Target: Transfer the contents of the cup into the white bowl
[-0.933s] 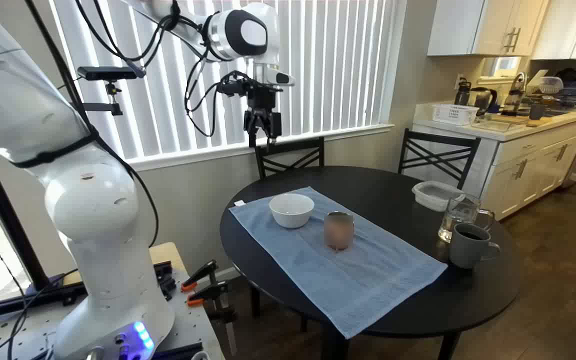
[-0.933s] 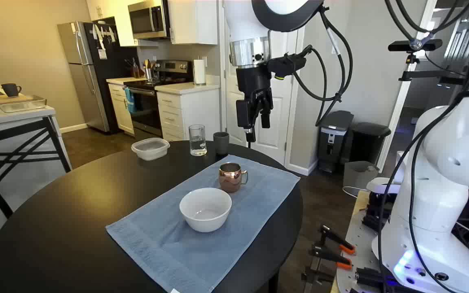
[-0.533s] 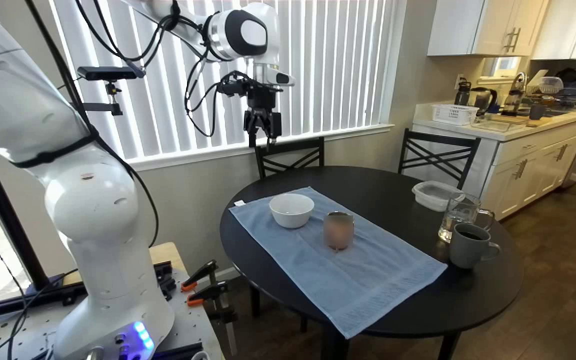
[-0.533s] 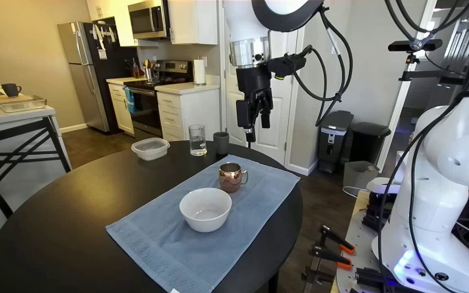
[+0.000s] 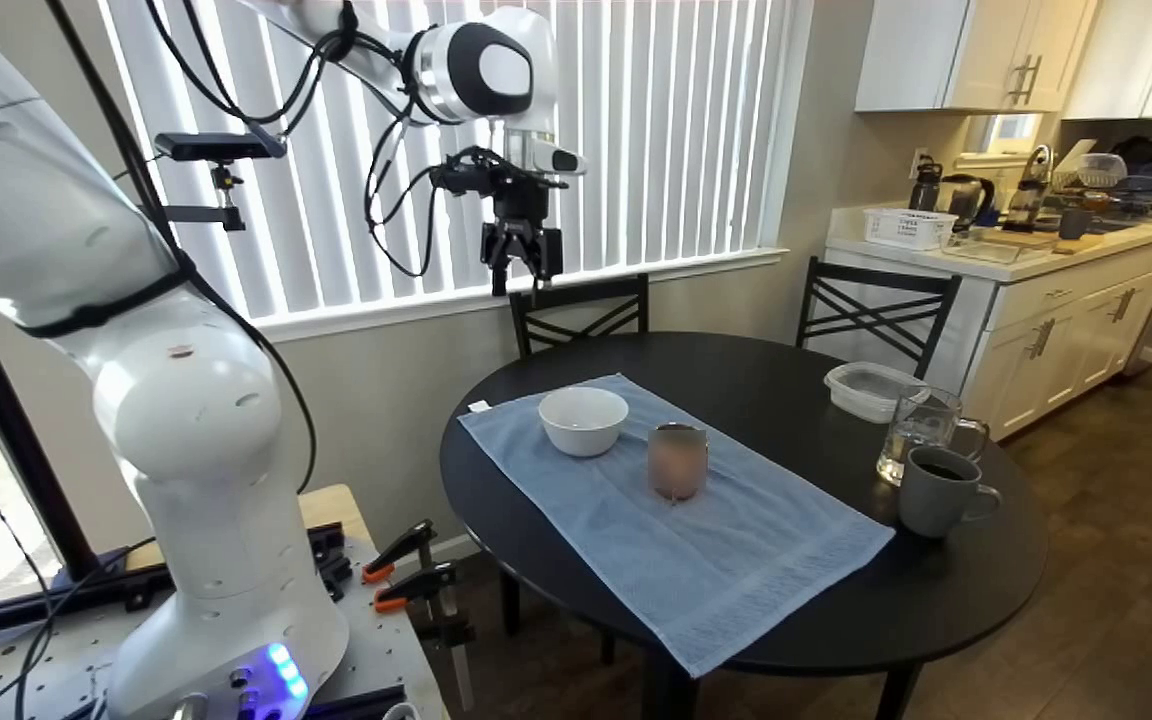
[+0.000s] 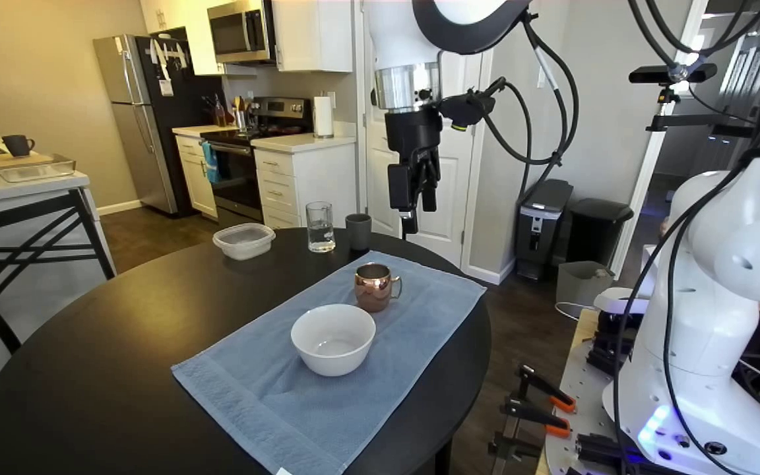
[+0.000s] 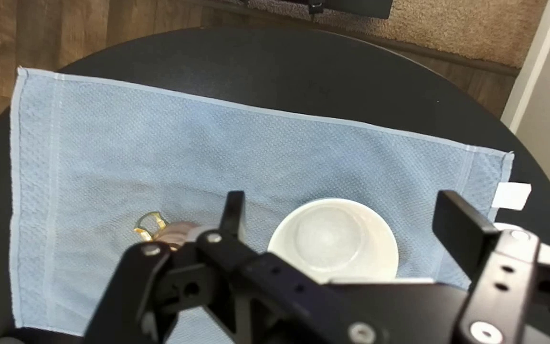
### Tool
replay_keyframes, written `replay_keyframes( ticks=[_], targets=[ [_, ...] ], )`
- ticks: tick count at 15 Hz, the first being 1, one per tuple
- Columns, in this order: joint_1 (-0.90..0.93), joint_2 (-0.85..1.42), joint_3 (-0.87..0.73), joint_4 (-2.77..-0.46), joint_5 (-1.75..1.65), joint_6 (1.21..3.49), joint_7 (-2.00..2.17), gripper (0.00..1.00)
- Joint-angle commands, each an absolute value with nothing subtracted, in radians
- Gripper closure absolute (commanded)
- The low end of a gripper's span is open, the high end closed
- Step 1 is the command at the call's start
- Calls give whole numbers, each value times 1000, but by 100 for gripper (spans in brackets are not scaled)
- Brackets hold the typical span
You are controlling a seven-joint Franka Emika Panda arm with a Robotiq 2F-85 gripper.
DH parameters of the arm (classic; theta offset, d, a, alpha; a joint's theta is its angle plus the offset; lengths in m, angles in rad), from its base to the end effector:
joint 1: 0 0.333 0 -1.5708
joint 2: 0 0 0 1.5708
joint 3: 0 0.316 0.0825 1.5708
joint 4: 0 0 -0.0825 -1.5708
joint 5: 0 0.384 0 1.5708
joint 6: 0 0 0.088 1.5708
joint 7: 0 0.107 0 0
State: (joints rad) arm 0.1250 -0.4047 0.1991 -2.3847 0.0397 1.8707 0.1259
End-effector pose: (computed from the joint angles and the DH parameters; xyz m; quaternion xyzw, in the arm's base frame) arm 0.3899 0.1377 0.4594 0.9948 0.0818 -0.0521 0.0323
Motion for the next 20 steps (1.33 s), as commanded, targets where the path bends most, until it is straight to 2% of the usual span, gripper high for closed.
replay_keyframes(
  ticks=[1,6,9,14,20],
  targets=[
    [167,-500,126,-2532,52,1954,-101,0],
    [138,-584,25,-2726,-44,2070,-327,0],
    [88,-549,-86,-2783,-20,2162,-366,0],
    [-7,-402,-241,-2719,56,2230,-352,0],
    [-34,-379,-239,-2690,81,2212,-336,0]
  ],
)
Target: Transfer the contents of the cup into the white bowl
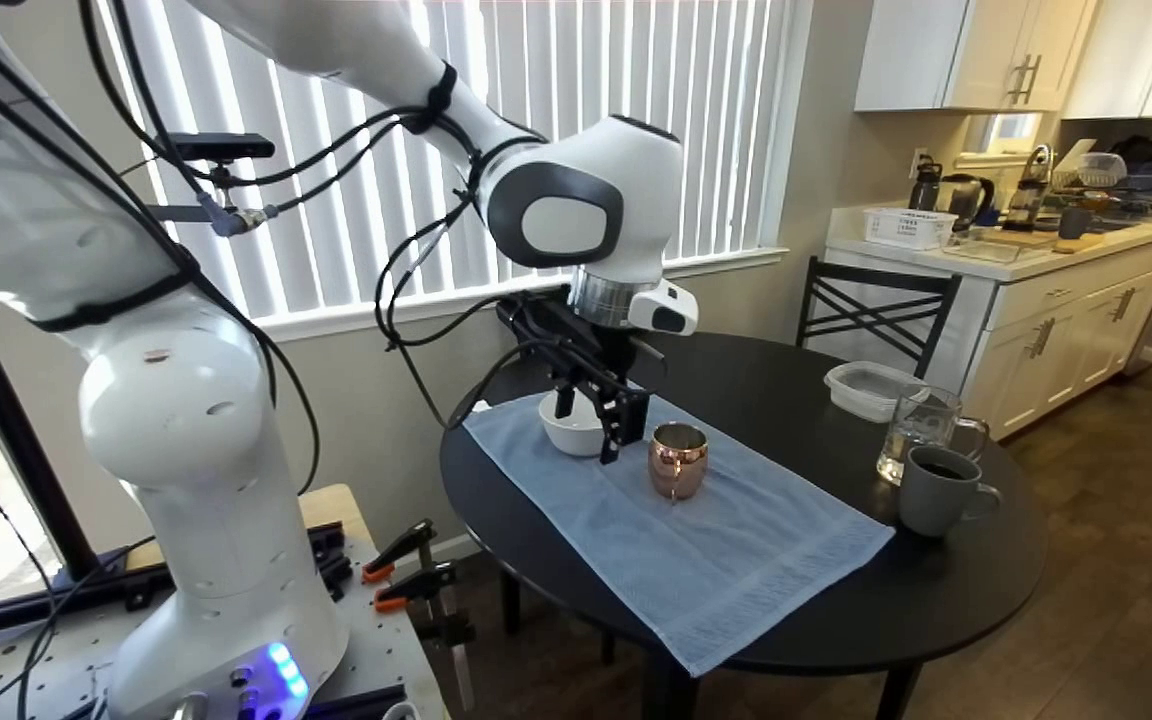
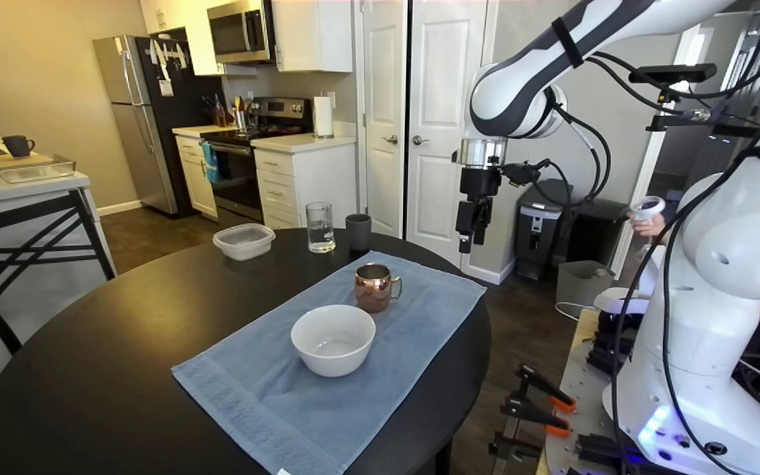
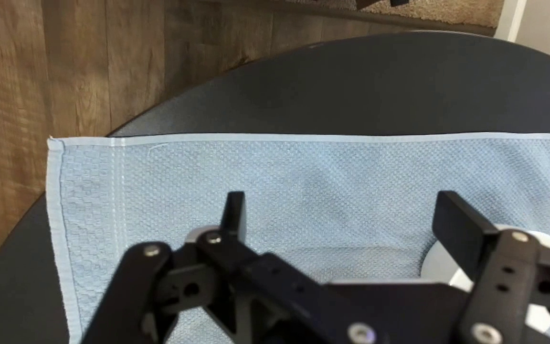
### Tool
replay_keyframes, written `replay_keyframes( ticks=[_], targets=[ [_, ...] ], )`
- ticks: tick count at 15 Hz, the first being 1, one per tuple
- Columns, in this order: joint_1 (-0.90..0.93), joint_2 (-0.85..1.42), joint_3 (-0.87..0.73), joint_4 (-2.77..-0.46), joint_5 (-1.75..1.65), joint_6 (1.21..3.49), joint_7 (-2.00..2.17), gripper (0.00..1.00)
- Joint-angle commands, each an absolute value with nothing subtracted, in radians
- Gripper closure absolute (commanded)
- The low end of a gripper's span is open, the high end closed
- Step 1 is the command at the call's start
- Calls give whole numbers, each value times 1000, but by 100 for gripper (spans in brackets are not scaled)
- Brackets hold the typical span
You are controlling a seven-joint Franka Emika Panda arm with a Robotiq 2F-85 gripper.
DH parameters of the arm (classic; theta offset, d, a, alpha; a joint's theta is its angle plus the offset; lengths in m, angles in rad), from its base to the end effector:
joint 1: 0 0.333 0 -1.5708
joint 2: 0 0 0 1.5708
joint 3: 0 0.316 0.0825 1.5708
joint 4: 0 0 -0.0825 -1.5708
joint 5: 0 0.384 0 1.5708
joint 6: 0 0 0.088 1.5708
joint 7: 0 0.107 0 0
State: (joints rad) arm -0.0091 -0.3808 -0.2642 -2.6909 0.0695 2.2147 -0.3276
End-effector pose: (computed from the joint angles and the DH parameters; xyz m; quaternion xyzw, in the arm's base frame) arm 0.3643 -0.0934 0.3401 -0.9955 -0.0164 0.0308 0.0876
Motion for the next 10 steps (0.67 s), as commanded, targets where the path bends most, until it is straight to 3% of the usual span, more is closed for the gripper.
replay_keyframes(
  ticks=[1,6,10],
  targets=[
    [-34,-372,-238,-2686,83,2213,-336,0],
    [-34,-368,-238,-2684,83,2213,-336,0],
    [-3,-211,-256,-2587,46,2201,-573,0]
  ],
)
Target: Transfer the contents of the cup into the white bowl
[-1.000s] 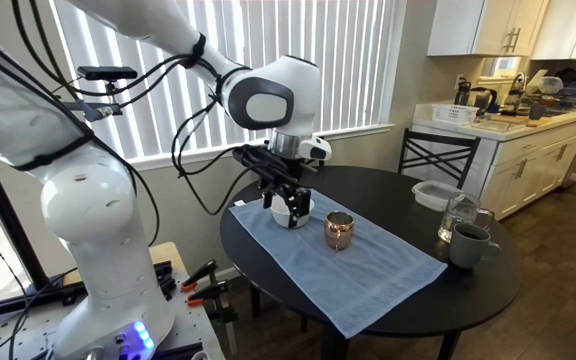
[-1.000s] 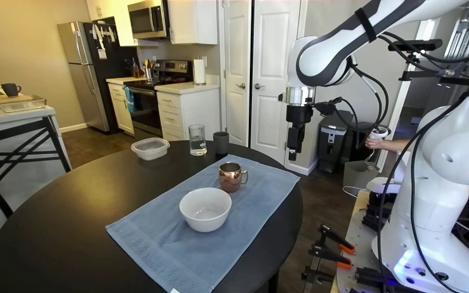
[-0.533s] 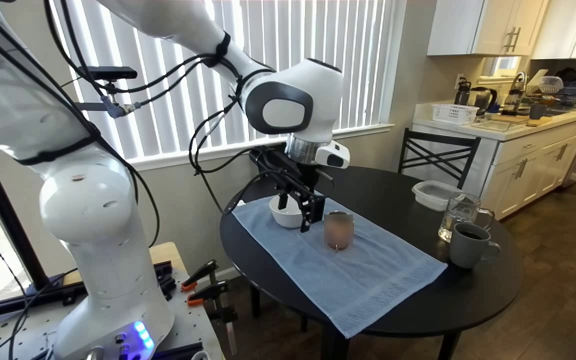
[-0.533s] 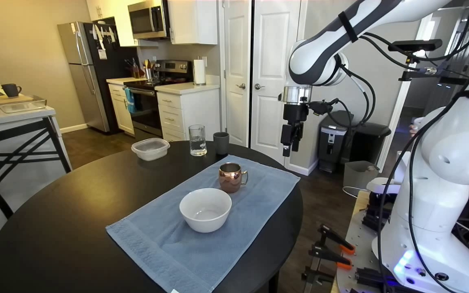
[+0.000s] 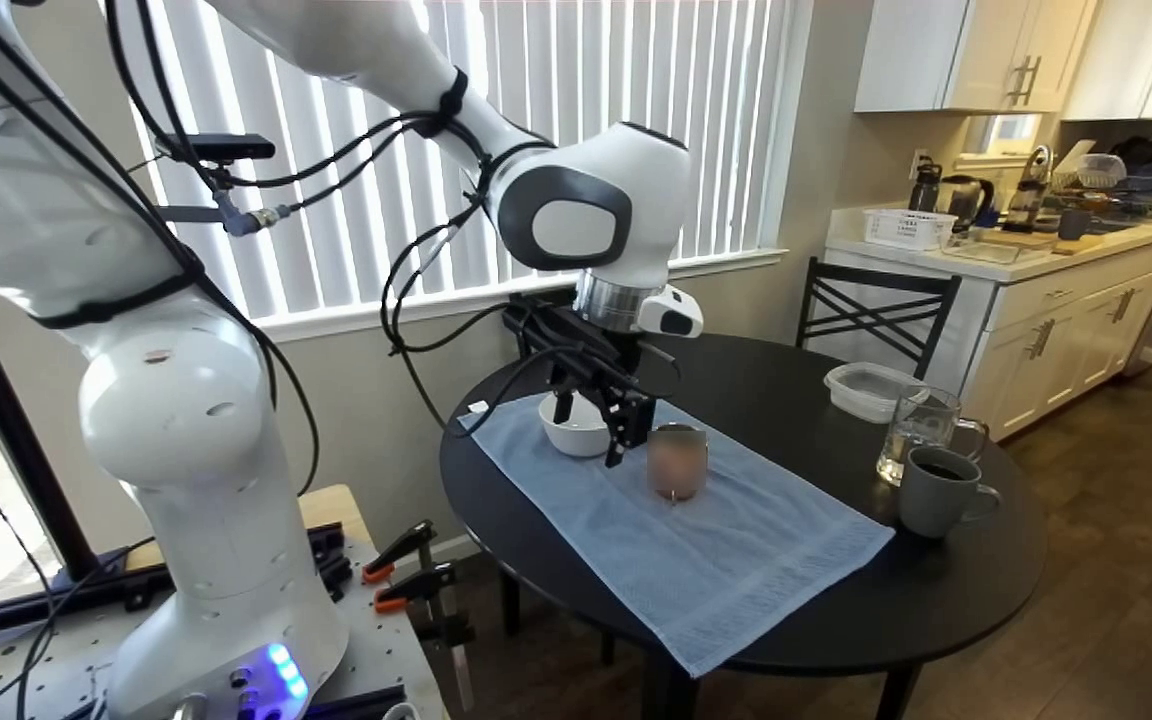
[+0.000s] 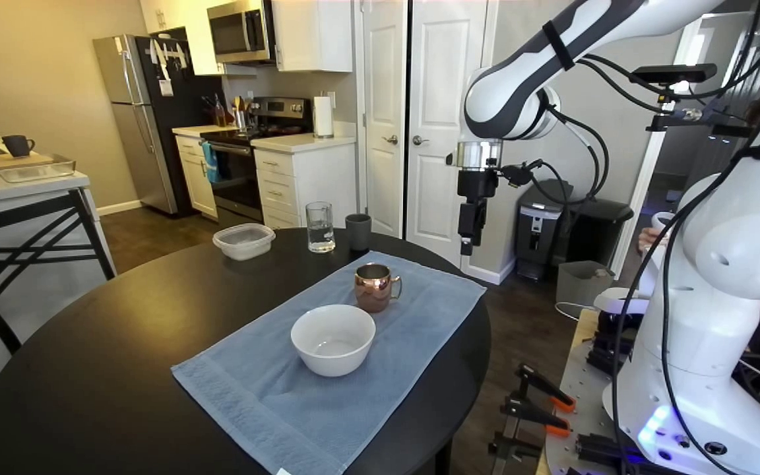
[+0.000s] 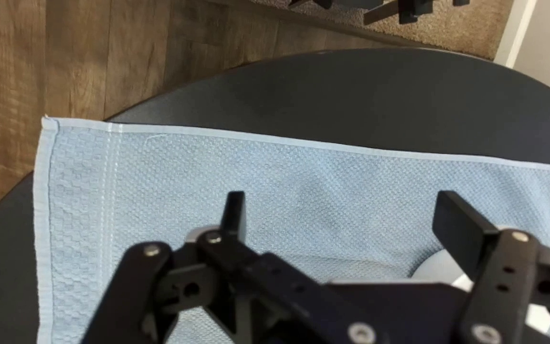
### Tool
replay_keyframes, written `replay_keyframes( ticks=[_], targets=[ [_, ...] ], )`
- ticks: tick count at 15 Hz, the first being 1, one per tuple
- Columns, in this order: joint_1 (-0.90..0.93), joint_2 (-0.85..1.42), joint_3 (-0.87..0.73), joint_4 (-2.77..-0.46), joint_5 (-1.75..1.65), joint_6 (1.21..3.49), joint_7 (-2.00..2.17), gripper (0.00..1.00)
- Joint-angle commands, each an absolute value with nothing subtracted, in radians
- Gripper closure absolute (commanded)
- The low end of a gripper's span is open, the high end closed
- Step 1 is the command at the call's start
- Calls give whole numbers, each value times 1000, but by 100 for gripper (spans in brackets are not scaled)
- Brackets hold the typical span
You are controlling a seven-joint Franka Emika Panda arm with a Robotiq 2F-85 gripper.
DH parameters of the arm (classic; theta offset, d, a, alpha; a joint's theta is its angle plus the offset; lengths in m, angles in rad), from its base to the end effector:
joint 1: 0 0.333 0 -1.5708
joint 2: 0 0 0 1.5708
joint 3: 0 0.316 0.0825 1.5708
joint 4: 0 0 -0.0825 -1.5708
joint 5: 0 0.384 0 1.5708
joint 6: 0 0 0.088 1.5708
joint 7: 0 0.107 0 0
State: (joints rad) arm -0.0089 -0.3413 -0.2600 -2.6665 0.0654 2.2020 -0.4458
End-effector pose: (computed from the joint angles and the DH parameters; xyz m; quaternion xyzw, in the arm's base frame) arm 0.3708 -0.0943 0.3347 -0.9924 -0.0770 0.0403 0.0871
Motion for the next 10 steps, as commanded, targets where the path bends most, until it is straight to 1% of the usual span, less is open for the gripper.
replay_keyframes(
  ticks=[1,5,7,10],
  targets=[
    [-4,-175,-246,-2565,30,2208,-598,0],
    [-16,-39,-186,-2486,-74,2258,-646,0],
    [-23,40,-151,-2449,-156,2333,-624,0],
    [-38,95,-135,-2440,-375,2468,-506,0]
  ],
)
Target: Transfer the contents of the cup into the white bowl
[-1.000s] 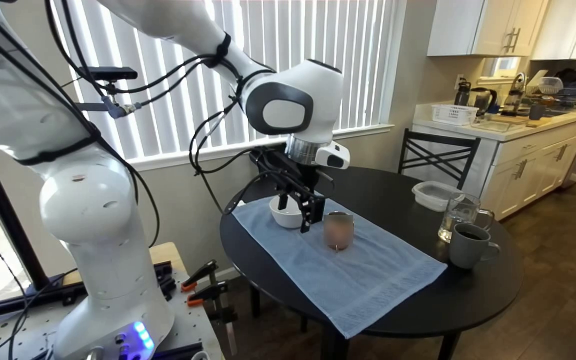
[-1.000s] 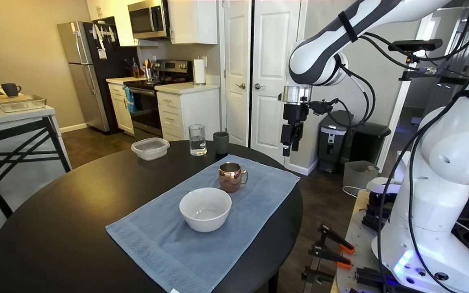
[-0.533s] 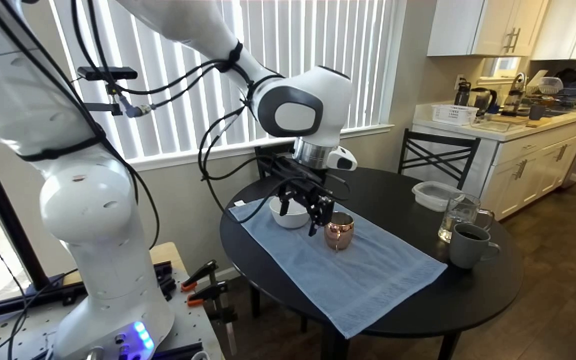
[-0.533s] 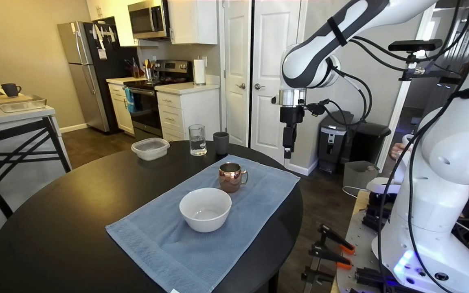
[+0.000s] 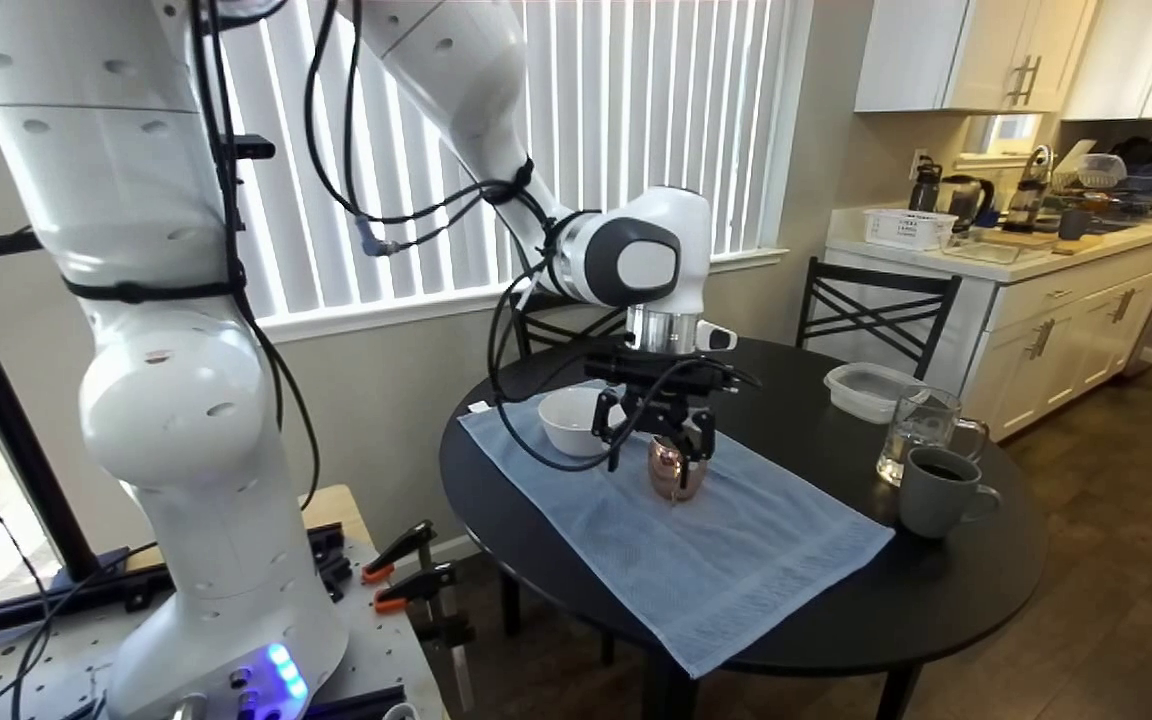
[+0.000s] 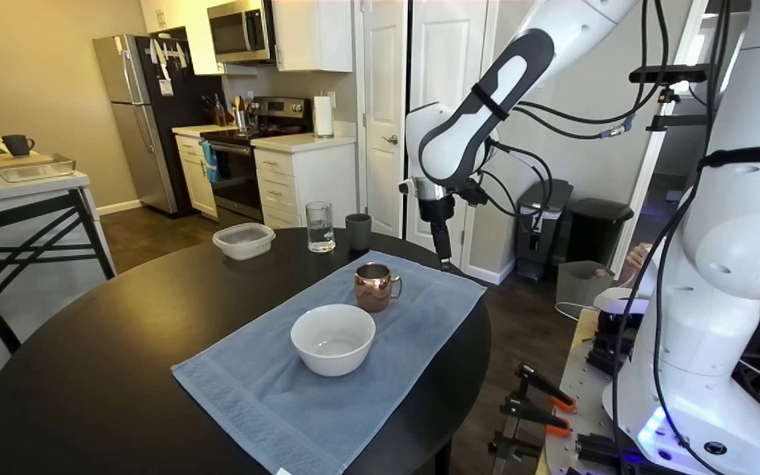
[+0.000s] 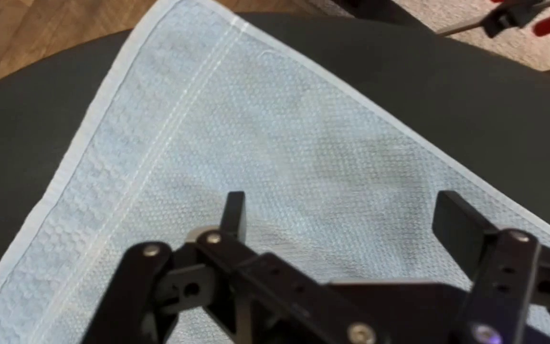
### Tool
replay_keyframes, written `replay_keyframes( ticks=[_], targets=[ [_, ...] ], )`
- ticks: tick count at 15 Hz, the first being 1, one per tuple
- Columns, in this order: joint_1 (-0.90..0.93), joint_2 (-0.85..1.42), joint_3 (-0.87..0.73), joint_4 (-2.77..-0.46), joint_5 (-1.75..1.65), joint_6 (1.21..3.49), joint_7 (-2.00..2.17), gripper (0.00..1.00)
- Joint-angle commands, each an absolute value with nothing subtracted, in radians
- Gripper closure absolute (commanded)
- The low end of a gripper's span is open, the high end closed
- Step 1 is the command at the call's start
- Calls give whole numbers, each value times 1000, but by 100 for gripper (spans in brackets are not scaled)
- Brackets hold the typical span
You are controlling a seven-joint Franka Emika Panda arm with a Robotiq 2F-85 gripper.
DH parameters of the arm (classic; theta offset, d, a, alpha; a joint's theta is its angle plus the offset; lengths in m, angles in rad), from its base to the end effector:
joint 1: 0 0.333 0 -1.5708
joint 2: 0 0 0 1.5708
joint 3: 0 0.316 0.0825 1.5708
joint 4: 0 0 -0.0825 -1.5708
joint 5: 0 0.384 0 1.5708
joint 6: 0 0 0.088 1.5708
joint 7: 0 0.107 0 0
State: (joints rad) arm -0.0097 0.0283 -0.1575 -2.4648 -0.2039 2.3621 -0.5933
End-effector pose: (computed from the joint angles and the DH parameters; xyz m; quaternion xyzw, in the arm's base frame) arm 0.4557 -0.0797 0.2731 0.9539 0.2849 -0.0860 0.0398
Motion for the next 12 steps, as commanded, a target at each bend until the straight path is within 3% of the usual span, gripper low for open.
replay_keyframes(
  ticks=[1,4,12],
  targets=[
    [-40,113,-140,-2435,-462,2510,-451,0],
    [-49,154,-165,-2437,-636,2601,-288,0],
    [-77,154,-148,-2460,-605,2580,-306,0]
  ],
)
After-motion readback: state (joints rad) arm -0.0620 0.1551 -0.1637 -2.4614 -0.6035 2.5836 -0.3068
